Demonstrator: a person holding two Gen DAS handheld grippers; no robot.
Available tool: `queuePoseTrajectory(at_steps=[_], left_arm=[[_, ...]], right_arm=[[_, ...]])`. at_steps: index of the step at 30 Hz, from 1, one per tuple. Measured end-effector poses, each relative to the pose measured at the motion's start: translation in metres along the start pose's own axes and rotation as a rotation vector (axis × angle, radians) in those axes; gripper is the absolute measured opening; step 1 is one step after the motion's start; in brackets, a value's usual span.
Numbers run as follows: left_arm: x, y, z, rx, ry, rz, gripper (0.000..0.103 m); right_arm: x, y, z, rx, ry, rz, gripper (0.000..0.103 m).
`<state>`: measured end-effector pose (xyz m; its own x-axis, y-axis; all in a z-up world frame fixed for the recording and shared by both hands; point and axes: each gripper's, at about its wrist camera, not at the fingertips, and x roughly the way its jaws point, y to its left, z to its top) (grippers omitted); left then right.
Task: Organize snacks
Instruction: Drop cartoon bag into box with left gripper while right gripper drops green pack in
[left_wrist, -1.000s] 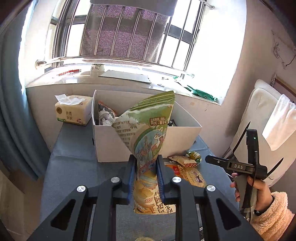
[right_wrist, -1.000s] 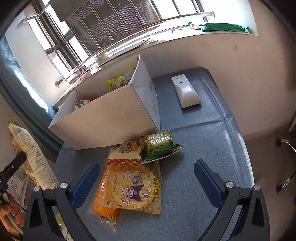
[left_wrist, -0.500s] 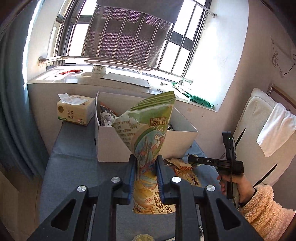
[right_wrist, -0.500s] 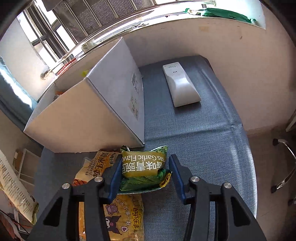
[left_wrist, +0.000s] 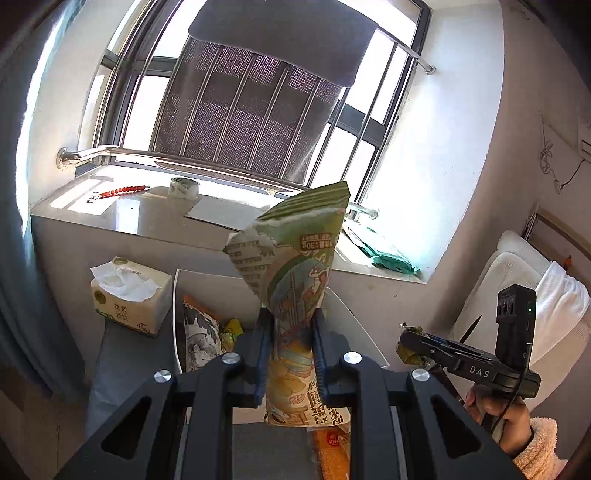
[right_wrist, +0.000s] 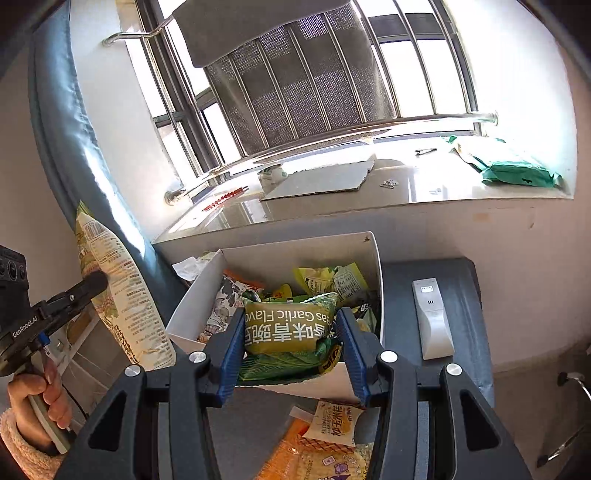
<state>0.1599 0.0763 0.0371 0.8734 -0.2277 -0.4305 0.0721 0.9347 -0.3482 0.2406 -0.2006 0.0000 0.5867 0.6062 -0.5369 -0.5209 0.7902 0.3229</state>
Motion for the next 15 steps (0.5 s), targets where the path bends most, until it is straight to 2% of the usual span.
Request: queuePoseTrajectory(at_steps=[4,7,9,10,11,12,13,15], left_arm=[[0.044,0.007,0.030,0.015,0.047,0.048,0.022],[0.078,0.013,0.038,0.039,0.097,0.096,0.024],[0.098,0.016,0.037,0.065,0.143,0.138,0.029],[0.107,0.018,0.035,0.074,0.173,0.169,0.054],[0.115,0.021,0.032,0.073,0.202,0.202,0.088],[0.117,0.025,0.027,0.067,0.199,0.212,0.100],[0.117,0.028,0.024,0.063,0.192,0.211,0.103],[0.118,0.035,0.017,0.040,0.232,0.216,0.103]], right_arm=[[0.043,0.013,0.029,-0.021,0.042,0.003,0.053],[0.071,0.010,0.040,-0.023,0.081,-0.017,0.053],[0.088,0.006,0.044,-0.018,0.105,-0.031,0.056],[0.095,0.004,0.045,-0.018,0.120,-0.049,0.060],[0.100,0.001,0.045,-0.016,0.133,-0.082,0.079],[0.102,-0.002,0.044,-0.018,0.129,-0.103,0.102],[0.100,-0.003,0.042,-0.025,0.104,-0.100,0.103],[0.093,-0.003,0.038,-0.046,0.074,-0.101,0.103]])
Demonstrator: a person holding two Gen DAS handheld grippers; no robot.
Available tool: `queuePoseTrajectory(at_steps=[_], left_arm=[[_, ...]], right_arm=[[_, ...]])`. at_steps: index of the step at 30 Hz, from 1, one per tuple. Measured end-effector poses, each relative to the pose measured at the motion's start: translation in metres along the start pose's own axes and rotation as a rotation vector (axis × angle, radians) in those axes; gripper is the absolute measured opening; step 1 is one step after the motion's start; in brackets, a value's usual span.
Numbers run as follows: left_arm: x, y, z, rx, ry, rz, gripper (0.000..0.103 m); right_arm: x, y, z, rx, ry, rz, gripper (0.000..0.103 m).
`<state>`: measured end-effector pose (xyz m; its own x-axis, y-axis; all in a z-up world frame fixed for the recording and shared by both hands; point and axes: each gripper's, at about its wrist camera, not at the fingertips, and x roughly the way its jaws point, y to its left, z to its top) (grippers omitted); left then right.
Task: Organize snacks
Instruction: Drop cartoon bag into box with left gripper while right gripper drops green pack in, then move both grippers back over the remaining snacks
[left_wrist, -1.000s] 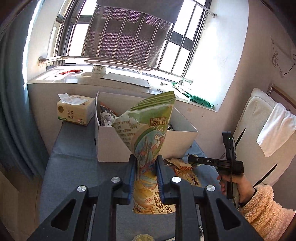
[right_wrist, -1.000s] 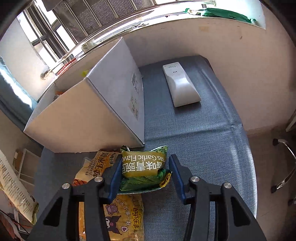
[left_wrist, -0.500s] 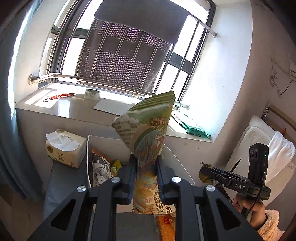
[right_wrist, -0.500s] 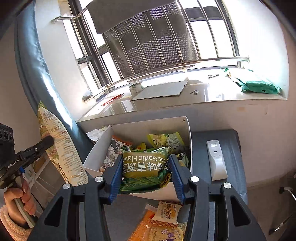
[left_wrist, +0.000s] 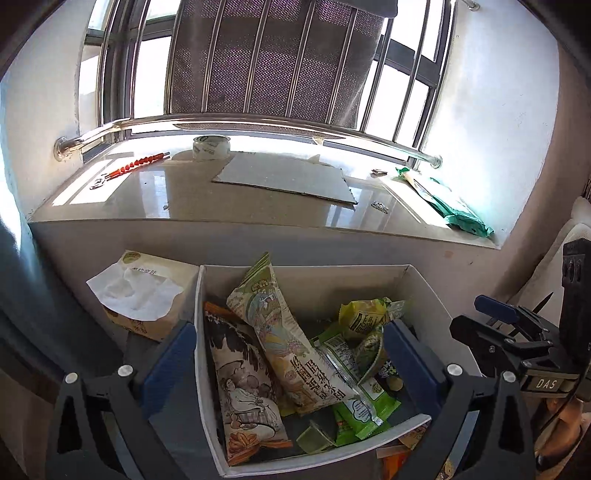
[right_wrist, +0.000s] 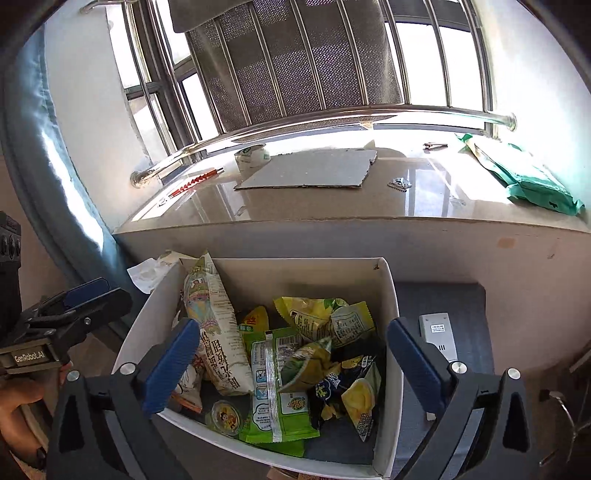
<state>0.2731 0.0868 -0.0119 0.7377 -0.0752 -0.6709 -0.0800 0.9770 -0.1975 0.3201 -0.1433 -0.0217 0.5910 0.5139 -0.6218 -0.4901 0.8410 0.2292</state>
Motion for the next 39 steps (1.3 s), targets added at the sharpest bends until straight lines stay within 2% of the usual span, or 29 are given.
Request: queuePoseTrajectory(at_steps=[5,9,12,15,19,21,25,28,31,34,36,39], left_arm=[[-0.018,0.006,-0.011,0.001,-0.016,0.023,0.103],[-0.054,0.001,-0.014,0.022,-0.066,0.008,0.103],[-0.086,-0.011,-0.028,0.071,-0.105,0.003,0.103],[-0.113,-0.022,-0.054,0.116,-0.136,0.000,0.103],[-0.133,-0.030,-0.097,0.134,-0.134,0.010,0.103],[-0.138,-0.031,-0.120,0.137,-0.130,-0.008,0.103],[-0.135,-0.026,-0.167,0.082,-0.075,-0.032,0.103],[-0.130,-0.023,-0.199,0.050,-0.027,-0.045,0.103],[-0.127,-0.023,-0.222,0.046,0.008,-0.051,0.103],[-0.125,-0.023,-0.235,0.052,0.029,-0.049,0.103],[-0.125,-0.024,-0.239,0.055,0.033,-0.043,0.103],[-0.128,-0.025,-0.242,0.053,0.027,-0.056,0.103]], right_arm=[[-0.019,-0.001,-0.009,-0.015,-0.007,-0.001,0.103],[-0.046,0.000,-0.015,-0.003,-0.036,0.024,0.103],[-0.072,0.004,-0.026,0.000,-0.057,0.054,0.103],[-0.098,0.010,-0.044,-0.020,-0.089,0.072,0.103],[-0.122,0.017,-0.077,-0.035,-0.093,0.089,0.103],[-0.129,0.019,-0.094,-0.039,-0.087,0.091,0.103],[-0.136,0.018,-0.139,-0.023,-0.062,0.063,0.103],[-0.134,0.014,-0.177,0.030,-0.007,0.073,0.103],[-0.131,0.008,-0.215,0.114,0.050,0.084,0.103],[-0.122,0.009,-0.247,0.143,0.125,0.078,0.103],[-0.114,0.010,-0.257,0.136,0.171,0.066,0.103],[-0.111,0.007,-0.255,0.148,0.160,0.060,0.103]])
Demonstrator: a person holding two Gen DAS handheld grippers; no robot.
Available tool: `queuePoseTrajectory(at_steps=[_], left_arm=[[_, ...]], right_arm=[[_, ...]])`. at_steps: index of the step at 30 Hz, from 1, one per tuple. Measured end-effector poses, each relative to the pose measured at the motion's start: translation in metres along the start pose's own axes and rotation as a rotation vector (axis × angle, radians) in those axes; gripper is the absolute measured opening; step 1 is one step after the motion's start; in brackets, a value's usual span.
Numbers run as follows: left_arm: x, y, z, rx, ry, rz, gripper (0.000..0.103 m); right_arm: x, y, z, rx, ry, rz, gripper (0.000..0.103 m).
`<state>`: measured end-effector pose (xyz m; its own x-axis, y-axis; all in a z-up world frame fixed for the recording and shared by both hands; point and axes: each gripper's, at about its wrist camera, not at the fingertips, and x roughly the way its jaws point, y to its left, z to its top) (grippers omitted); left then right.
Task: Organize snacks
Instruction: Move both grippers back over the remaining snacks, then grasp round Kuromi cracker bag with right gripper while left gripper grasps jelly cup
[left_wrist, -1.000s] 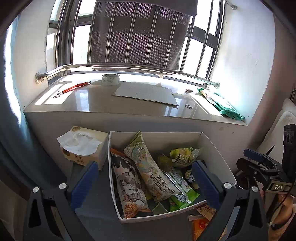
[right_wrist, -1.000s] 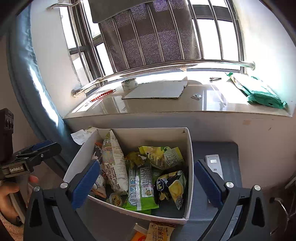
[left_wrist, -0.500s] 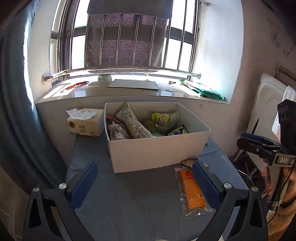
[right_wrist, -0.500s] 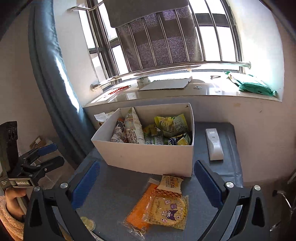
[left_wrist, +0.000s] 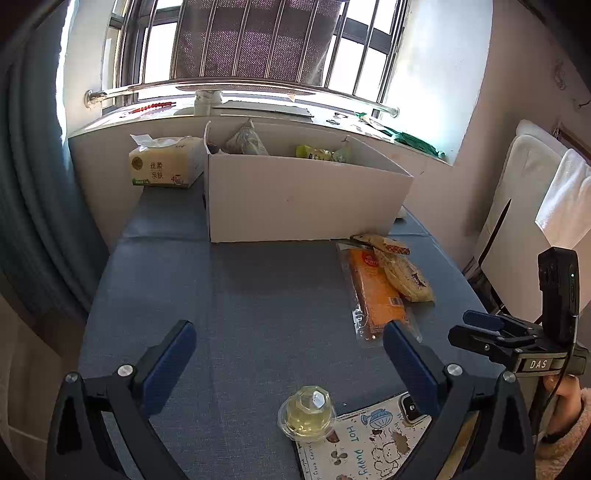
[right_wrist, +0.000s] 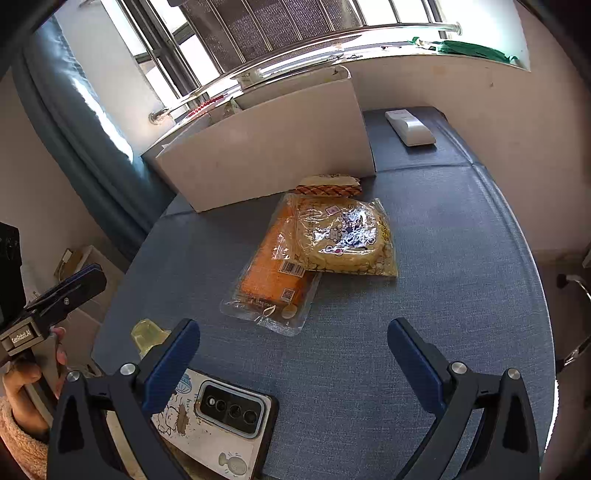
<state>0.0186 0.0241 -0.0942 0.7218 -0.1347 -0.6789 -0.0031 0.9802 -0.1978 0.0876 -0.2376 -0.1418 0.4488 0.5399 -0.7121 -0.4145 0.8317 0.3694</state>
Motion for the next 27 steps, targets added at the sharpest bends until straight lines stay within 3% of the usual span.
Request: queuePoseTrajectory(at_steps=[8,11,17,20,22,23,24,27], left_arm=[[-0.006,-0.004,-0.006,0.030,0.003,-0.007,0.103],[-0.008,-0.004,-0.009,0.042,0.009,-0.004,0.103],[-0.009,0.001,-0.018,0.044,0.034,0.006,0.103],[-0.008,0.005,-0.021,0.031,0.044,0.008,0.103],[-0.008,0.006,-0.022,0.024,0.048,0.003,0.103],[-0.008,0.006,-0.023,0.023,0.049,0.000,0.103],[-0.007,0.006,-0.023,0.026,0.051,-0.002,0.103],[-0.004,0.002,-0.025,0.048,0.067,-0.001,0.103]], right_arm=[[0.024,-0.005,0.062,0.001,-0.041,-0.060,0.103],[0.043,-0.009,0.089,0.001,-0.050,-0.045,0.103],[0.090,-0.013,0.121,0.000,0.044,-0.089,0.103],[0.111,-0.014,0.125,-0.021,0.108,-0.172,0.103],[0.121,-0.019,0.124,0.006,0.142,-0.156,0.096],[0.124,-0.019,0.123,0.003,0.151,-0.119,0.075],[0.125,-0.017,0.122,-0.028,0.153,-0.134,0.062],[0.121,-0.010,0.118,-0.076,0.152,-0.119,0.061]])
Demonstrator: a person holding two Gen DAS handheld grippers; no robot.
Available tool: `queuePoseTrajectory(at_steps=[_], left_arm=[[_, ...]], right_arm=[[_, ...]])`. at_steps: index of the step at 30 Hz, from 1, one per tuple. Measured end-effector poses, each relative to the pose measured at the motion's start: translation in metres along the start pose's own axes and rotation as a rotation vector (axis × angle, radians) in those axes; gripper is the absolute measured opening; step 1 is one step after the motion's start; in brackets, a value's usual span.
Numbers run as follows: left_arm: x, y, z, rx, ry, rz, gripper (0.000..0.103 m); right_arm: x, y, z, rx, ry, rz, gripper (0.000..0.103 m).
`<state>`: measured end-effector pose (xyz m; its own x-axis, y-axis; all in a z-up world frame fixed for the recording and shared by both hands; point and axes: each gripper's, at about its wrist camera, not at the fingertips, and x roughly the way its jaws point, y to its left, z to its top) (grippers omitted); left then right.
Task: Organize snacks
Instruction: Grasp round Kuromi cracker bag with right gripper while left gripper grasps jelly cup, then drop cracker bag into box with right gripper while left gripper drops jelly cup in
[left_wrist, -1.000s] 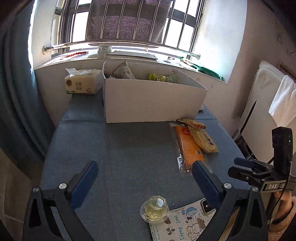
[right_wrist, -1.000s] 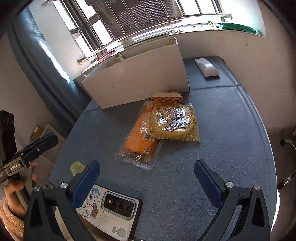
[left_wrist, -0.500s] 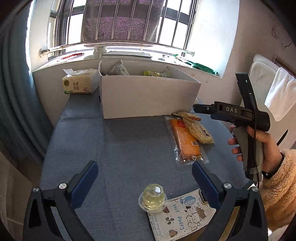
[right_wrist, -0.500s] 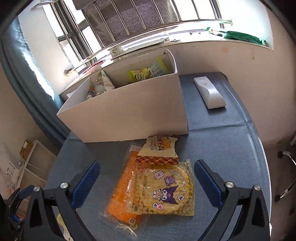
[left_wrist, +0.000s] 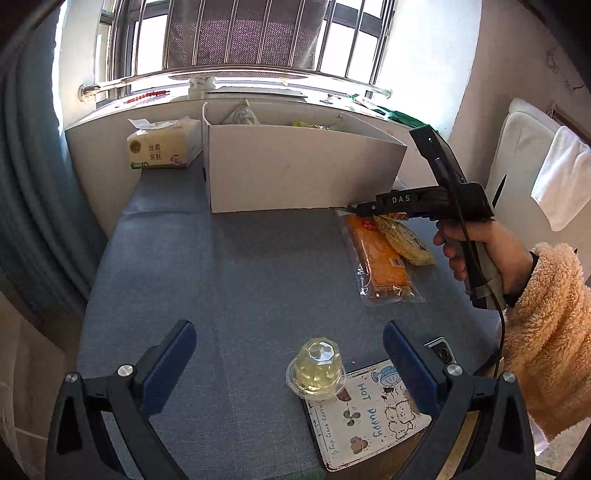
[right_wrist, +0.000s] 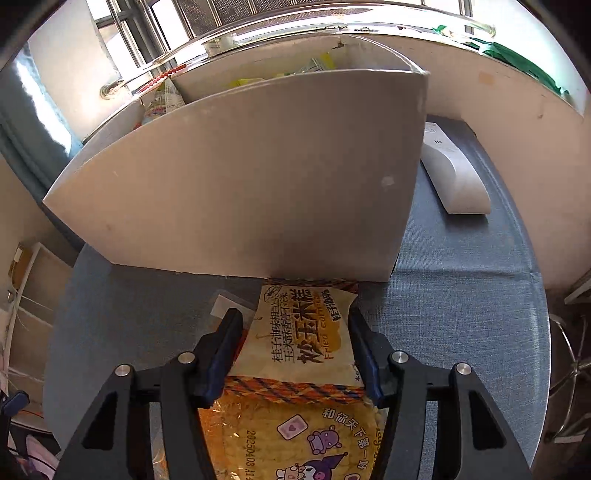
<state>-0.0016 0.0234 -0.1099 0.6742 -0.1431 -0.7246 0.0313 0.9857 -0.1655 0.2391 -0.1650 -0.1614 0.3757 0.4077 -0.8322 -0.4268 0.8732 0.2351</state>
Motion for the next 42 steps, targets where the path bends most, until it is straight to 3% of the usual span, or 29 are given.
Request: queuePoseTrajectory(at_steps=[3,11,18,19,21,22,29,36,42], left_arm=[[0.001,-0.005,-0.001,0.032,0.014,-0.001,0.103],[0.012,-0.020,-0.014,0.119,0.084,0.003,0.103],[0.032,-0.018,-0.019,0.104,0.110,-0.018,0.098],[0.035,-0.017,-0.019,0.096,0.117,-0.027,0.091],[0.041,-0.017,-0.019,0.090,0.127,-0.035,0.061],[0.045,-0.017,-0.019,0.095,0.135,-0.037,0.037],[0.031,-0.018,-0.013,0.064,0.037,-0.069,0.036],[0.011,-0.011,0.052,0.016,-0.115,-0.128,0.036],[0.008,-0.008,0.148,0.038,-0.252,-0.145,0.036]], right_arm=[[-0.016,0.005,-0.003,-0.034,-0.037,-0.013,0.061],[-0.084,0.003,-0.022,-0.021,-0.164,0.087,0.062],[-0.127,0.007,-0.071,-0.005,-0.216,0.170,0.062],[-0.129,0.009,-0.080,-0.002,-0.213,0.182,0.062],[-0.135,0.010,-0.097,-0.001,-0.210,0.188,0.062],[-0.138,0.010,-0.105,0.004,-0.211,0.183,0.062],[-0.148,0.009,-0.136,0.037,-0.205,0.219,0.062],[-0.151,0.017,-0.104,0.006,-0.258,0.222,0.062],[-0.149,0.031,-0.016,-0.039,-0.326,0.217,0.062]])
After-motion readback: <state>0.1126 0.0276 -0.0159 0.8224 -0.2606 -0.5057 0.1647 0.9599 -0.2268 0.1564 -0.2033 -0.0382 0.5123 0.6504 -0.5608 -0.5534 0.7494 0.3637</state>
